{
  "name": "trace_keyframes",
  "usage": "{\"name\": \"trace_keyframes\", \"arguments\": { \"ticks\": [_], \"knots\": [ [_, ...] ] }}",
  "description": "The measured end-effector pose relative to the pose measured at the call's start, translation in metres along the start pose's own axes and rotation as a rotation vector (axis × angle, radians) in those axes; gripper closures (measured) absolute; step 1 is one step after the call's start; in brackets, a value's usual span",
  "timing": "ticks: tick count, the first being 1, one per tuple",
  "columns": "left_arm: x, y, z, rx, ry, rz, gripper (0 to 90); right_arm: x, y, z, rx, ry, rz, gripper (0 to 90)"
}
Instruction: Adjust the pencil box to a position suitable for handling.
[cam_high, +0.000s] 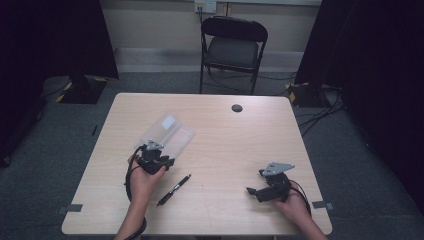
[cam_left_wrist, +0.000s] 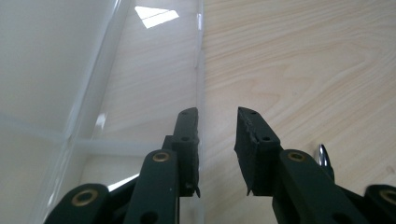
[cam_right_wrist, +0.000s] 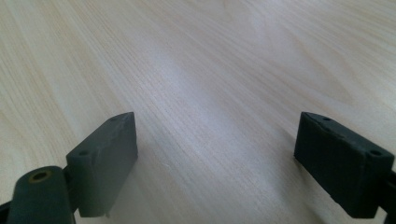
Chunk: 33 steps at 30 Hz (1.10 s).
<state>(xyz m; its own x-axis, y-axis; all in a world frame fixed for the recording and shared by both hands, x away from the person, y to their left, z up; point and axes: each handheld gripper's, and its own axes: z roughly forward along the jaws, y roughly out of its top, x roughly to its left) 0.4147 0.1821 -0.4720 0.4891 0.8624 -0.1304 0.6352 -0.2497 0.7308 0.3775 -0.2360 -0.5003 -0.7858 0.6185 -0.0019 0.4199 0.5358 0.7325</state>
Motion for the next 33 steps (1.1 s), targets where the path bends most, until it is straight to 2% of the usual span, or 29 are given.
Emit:
{"name": "trace_keyframes", "arguments": {
  "ticks": [1, 2, 5, 6, 9, 10, 13, 14, 16, 19, 28, 30, 33],
  "knots": [
    [0.001, 0.001, 0.003, 0.015, -0.001, 0.016, 69.6, 0.000, 0.000, 0.000, 0.000, 0.000, 0.001, 12.4],
    [0.000, 0.002, 0.007, 0.008, -0.010, -0.004, 70.7, 0.000, 0.000, 0.000, 0.000, 0.000, 0.000, 12.4],
    [0.000, 0.004, 0.013, 0.023, 0.011, 0.016, 72.9, 0.000, 0.000, 0.000, 0.000, 0.000, 0.000, 12.4],
    [0.000, 0.004, 0.015, 0.026, -0.003, 0.012, 73.1, 0.000, 0.000, 0.000, 0.000, 0.000, 0.000, 12.4],
    [0.000, 0.004, 0.018, 0.042, 0.003, 0.017, 74.8, 0.000, 0.000, 0.000, 0.000, 0.000, 0.000, 12.4],
    [0.000, 0.004, 0.020, 0.032, 0.000, 0.000, 76.0, 0.000, 0.000, 0.000, 0.000, 0.000, 0.000, 12.4],
    [0.001, 0.004, 0.023, 0.035, 0.003, -0.005, 77.9, 0.000, 0.000, 0.000, 0.000, 0.000, 0.000, 12.4],
    [0.000, 0.004, 0.023, 0.037, 0.014, -0.014, 79.7, 0.000, 0.000, 0.000, 0.000, 0.000, 0.000, 12.4],
    [0.001, 0.005, 0.022, 0.060, 0.005, -0.006, 84.4, 0.000, 0.000, 0.000, 0.000, 0.000, 0.000, 12.4],
    [0.002, 0.005, 0.019, 0.070, 0.011, 0.002, 86.7, 0.000, 0.000, 0.000, 0.000, 0.000, 0.000, 12.4],
    [0.007, -0.002, 0.011, 0.078, -0.002, 0.016, 87.5, 0.000, 0.000, 0.000, 0.000, 0.000, 0.000, 12.4],
    [0.006, -0.004, 0.010, 0.067, -0.008, 0.005, 87.5, 0.000, 0.000, 0.000, 0.000, -0.001, 0.000, 12.4],
    [0.007, -0.007, 0.005, 0.077, -0.016, 0.008, 87.4, 0.000, 0.000, 0.000, 0.000, -0.001, 0.000, 12.4]
  ]
}}
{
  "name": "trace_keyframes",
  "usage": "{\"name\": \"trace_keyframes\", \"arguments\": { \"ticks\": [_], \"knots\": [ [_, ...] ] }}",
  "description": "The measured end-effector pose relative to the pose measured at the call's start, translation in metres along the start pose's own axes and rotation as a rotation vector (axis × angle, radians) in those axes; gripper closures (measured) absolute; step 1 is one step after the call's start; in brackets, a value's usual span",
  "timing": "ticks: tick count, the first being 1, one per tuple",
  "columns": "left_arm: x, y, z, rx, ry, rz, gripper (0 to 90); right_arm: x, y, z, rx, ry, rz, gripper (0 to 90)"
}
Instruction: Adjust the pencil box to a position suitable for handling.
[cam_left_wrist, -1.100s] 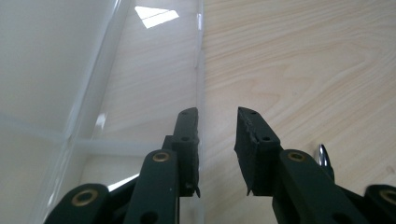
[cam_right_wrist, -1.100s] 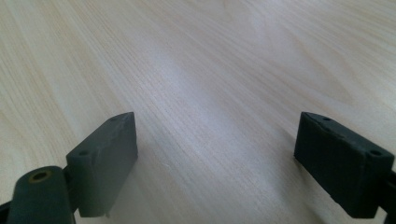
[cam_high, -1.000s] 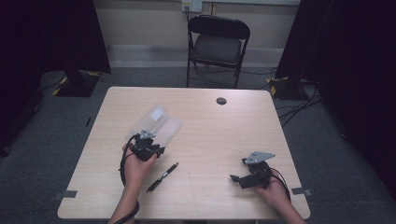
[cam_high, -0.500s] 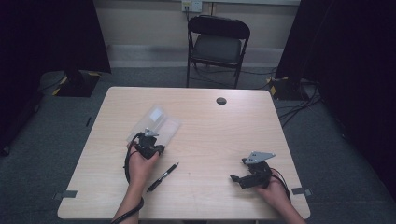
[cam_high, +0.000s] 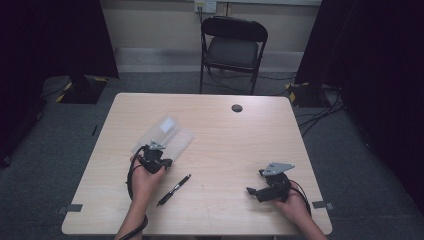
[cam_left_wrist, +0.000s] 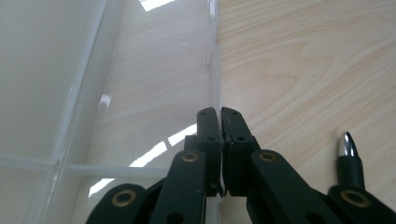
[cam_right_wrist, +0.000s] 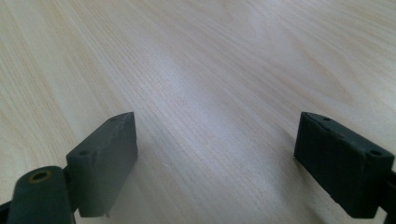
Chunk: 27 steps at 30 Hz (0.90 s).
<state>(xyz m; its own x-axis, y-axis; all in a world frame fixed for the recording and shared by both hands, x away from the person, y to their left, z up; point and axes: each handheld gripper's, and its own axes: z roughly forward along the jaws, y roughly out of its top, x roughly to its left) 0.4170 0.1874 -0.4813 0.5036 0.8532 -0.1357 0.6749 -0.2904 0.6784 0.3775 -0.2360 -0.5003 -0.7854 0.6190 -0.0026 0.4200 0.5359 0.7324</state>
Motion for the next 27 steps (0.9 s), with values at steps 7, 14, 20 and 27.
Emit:
{"name": "trace_keyframes", "arguments": {
  "ticks": [7, 14, 20, 27],
  "knots": [
    [0.002, -0.010, -0.010, 0.007, -0.011, 0.022, 87.3, 0.000, 0.000, 0.000, 0.000, 0.000, -0.001, 12.4],
    [0.002, -0.019, -0.019, 0.008, -0.007, 0.031, 87.2, 0.000, 0.000, 0.000, 0.000, 0.000, 0.000, 12.4],
    [0.004, -0.024, -0.025, 0.017, -0.017, 0.054, 86.7, 0.000, 0.000, 0.000, 0.001, 0.000, 0.000, 12.4],
    [0.005, -0.026, -0.027, 0.009, -0.018, 0.036, 80.9, 0.000, 0.000, 0.000, 0.000, 0.000, 0.000, 12.4]
  ]
}}
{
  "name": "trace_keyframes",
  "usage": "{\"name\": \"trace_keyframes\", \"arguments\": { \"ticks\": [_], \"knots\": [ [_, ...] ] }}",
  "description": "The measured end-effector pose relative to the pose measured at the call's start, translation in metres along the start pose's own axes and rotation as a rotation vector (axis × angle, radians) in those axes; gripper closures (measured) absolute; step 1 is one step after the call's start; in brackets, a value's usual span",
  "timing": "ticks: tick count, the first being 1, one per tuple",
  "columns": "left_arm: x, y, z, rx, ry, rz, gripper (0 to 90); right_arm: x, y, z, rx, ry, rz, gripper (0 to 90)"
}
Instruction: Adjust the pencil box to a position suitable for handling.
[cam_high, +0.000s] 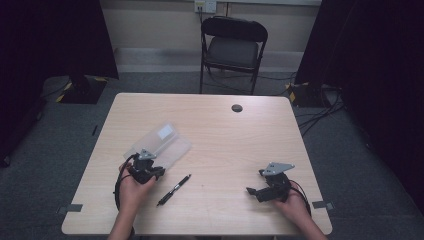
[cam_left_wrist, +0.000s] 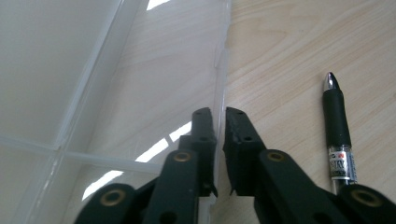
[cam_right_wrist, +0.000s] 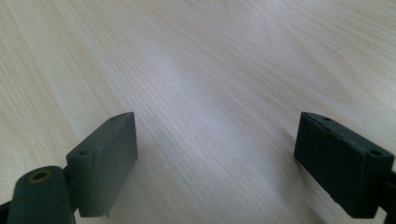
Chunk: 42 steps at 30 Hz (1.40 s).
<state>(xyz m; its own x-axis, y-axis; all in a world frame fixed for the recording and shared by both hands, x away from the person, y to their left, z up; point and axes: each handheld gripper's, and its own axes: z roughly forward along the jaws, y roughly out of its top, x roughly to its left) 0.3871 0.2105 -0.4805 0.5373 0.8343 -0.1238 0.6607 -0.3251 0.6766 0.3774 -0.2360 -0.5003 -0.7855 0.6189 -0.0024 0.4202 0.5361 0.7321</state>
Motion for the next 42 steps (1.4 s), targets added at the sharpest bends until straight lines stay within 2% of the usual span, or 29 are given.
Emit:
{"name": "trace_keyframes", "arguments": {
  "ticks": [7, 16, 17, 19, 21, 25, 26, 27, 31, 33, 35, 36, 42],
  "knots": [
    [-0.002, 0.003, -0.002, -0.039, 0.010, 0.000, 71.8, 0.000, 0.000, 0.000, 0.000, 0.000, -0.001, 12.4],
    [-0.008, 0.007, -0.004, -0.070, 0.005, 0.006, 66.3, 0.000, 0.000, 0.000, 0.000, 0.000, 0.000, 12.4],
    [-0.009, 0.007, -0.004, -0.069, -0.001, 0.012, 66.7, 0.000, 0.000, 0.000, 0.000, 0.000, 0.000, 12.4],
    [-0.010, 0.007, -0.003, -0.062, 0.011, 0.026, 66.6, 0.000, 0.000, 0.000, 0.000, 0.000, 0.000, 12.4],
    [-0.009, 0.008, -0.002, -0.057, 0.003, 0.026, 69.8, 0.000, 0.000, 0.000, 0.000, 0.000, -0.001, 12.4],
    [-0.004, 0.009, 0.002, -0.069, 0.050, 0.039, 66.6, 0.000, 0.000, 0.000, 0.000, 0.000, 0.000, 12.4],
    [-0.002, 0.009, 0.004, -0.070, 0.043, 0.020, 66.0, 0.000, 0.000, 0.000, 0.000, 0.000, 0.000, 12.4],
    [-0.001, 0.009, 0.005, -0.072, 0.032, 0.008, 68.8, 0.000, 0.000, 0.000, 0.000, 0.000, 0.000, 12.4],
    [-0.002, 0.010, 0.010, -0.048, 0.012, 0.007, 80.1, 0.000, 0.000, 0.000, 0.000, 0.000, 0.000, 12.4],
    [-0.004, 0.011, 0.013, -0.045, 0.021, 0.020, 86.4, 0.000, 0.000, 0.000, 0.000, 0.000, 0.000, 12.4],
    [-0.005, 0.012, 0.015, -0.042, 0.013, 0.021, 87.4, 0.000, 0.000, 0.000, 0.000, 0.000, 0.000, 12.4],
    [-0.007, 0.013, 0.015, -0.043, 0.024, 0.022, 87.9, 0.000, 0.000, 0.000, 0.000, 0.000, 0.000, 12.4],
    [-0.017, 0.020, 0.019, -0.022, -0.005, 0.048, 88.8, 0.000, 0.000, 0.000, 0.000, 0.000, 0.000, 12.4]
  ]
}}
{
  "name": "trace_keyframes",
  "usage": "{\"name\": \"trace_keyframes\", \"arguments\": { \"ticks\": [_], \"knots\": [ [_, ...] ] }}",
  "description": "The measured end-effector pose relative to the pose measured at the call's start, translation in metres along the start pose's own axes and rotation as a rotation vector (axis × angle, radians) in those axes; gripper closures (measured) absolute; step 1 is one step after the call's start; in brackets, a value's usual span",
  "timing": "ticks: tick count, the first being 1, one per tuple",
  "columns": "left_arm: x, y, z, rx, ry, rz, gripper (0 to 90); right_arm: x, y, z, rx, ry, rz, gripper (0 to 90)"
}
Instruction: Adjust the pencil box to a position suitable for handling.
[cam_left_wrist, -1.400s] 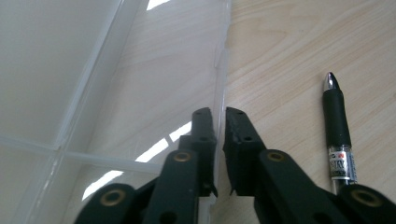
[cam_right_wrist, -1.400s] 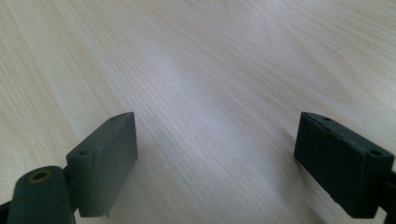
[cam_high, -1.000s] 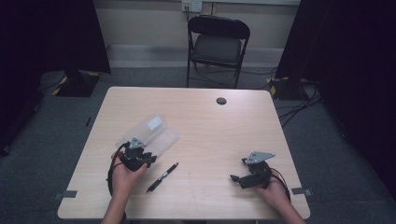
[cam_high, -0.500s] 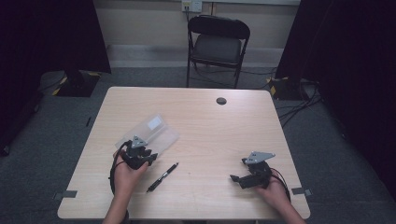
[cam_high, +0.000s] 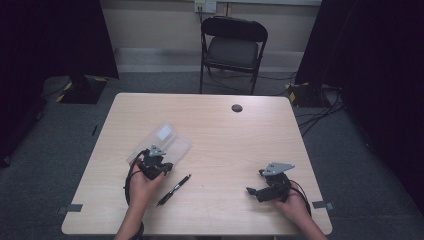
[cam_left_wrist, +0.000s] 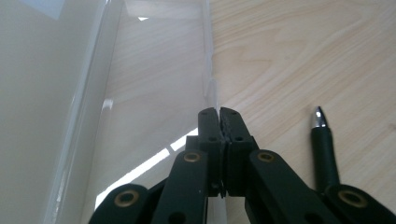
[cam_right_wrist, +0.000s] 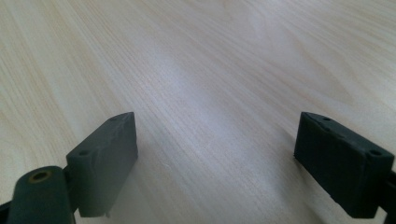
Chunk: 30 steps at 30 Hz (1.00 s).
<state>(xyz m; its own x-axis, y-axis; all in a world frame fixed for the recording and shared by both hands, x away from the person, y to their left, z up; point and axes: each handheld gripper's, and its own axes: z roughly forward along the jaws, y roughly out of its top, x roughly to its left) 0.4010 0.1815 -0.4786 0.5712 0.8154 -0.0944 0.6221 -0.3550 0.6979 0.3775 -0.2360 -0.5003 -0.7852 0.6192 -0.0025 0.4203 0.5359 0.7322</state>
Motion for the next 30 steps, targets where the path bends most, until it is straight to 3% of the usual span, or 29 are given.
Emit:
{"name": "trace_keyframes", "arguments": {
  "ticks": [3, 5, 9, 19, 21, 22, 23, 29, 30],
  "knots": [
    [-0.006, 0.003, 0.001, 0.010, -0.012, 0.033, 89.1, 0.000, 0.000, 0.000, 0.000, 0.000, 0.000, 12.4],
    [-0.010, 0.004, 0.002, 0.005, -0.005, 0.032, 89.1, 0.000, 0.000, 0.000, 0.000, 0.000, -0.001, 12.4],
    [-0.012, 0.003, 0.003, -0.013, -0.039, -0.011, 88.5, 0.000, 0.000, 0.000, 0.000, 0.000, -0.001, 12.4],
    [-0.018, 0.004, -0.014, -0.063, -0.079, -0.003, 68.3, 0.000, 0.000, 0.000, 0.000, 0.000, 0.000, 12.4],
    [-0.020, 0.004, -0.017, -0.076, -0.079, 0.007, 63.6, 0.000, 0.000, 0.000, 0.000, 0.000, 0.000, 12.4],
    [-0.021, 0.004, -0.019, -0.060, -0.075, 0.021, 62.6, 0.000, 0.000, 0.000, 0.000, 0.000, 0.000, 12.4],
    [-0.023, 0.004, -0.019, -0.073, -0.079, 0.005, 60.6, 0.000, 0.000, 0.000, 0.000, 0.000, 0.000, 12.4],
    [-0.030, 0.004, -0.024, -0.073, -0.071, 0.007, 51.7, 0.000, 0.000, 0.000, 0.000, 0.000, 0.000, 12.4],
    [-0.031, 0.004, -0.024, -0.076, -0.089, 0.004, 51.6, 0.000, 0.000, 0.000, 0.000, 0.000, 0.000, 12.5]
  ]
}}
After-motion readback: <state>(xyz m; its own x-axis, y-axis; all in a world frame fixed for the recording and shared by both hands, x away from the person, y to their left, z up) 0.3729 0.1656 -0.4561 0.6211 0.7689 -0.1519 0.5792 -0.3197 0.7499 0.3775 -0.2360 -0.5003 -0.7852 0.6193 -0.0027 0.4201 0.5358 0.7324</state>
